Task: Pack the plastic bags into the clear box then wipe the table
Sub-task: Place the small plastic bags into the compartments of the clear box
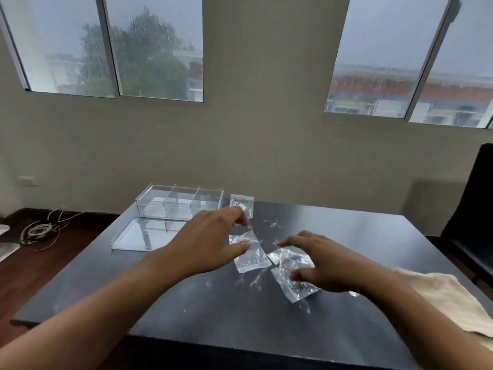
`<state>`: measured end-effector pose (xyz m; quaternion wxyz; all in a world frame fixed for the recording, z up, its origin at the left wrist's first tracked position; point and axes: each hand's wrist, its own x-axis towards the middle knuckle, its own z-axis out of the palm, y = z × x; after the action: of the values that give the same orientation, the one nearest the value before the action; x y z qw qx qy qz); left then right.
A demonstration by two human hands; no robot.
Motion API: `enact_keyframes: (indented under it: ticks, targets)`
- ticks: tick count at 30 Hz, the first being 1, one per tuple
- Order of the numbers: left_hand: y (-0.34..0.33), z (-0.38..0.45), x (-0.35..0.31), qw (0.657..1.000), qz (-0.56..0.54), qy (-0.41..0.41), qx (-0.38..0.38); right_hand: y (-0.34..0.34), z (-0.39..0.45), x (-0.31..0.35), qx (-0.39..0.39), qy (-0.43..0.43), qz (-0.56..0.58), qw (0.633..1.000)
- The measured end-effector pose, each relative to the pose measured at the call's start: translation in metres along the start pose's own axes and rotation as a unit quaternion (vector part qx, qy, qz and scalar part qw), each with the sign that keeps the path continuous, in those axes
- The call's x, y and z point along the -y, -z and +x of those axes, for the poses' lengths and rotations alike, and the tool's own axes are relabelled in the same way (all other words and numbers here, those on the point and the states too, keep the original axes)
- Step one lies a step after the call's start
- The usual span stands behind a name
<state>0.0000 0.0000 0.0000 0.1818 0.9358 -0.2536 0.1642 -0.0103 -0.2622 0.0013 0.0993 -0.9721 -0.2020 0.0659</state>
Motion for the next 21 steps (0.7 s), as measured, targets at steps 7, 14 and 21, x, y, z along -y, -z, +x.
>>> enact_keyframes:
  ticks: [7, 14, 21]
  targets:
    - [-0.032, 0.033, 0.023, 0.99, 0.054, 0.006, 0.128, 0.008, 0.033, -0.003, 0.067, -0.015, -0.03, 0.997]
    - [-0.039, 0.048, 0.034, 0.99, -0.032, 0.041, 0.13, 0.027, 0.048, -0.01, 0.067, 0.01, 0.012, 0.998]
    - [0.016, 0.07, 0.086, 0.984, -0.142, 0.102, -0.03, 0.084, 0.084, 0.007, -0.047, 0.053, 0.152, 0.986]
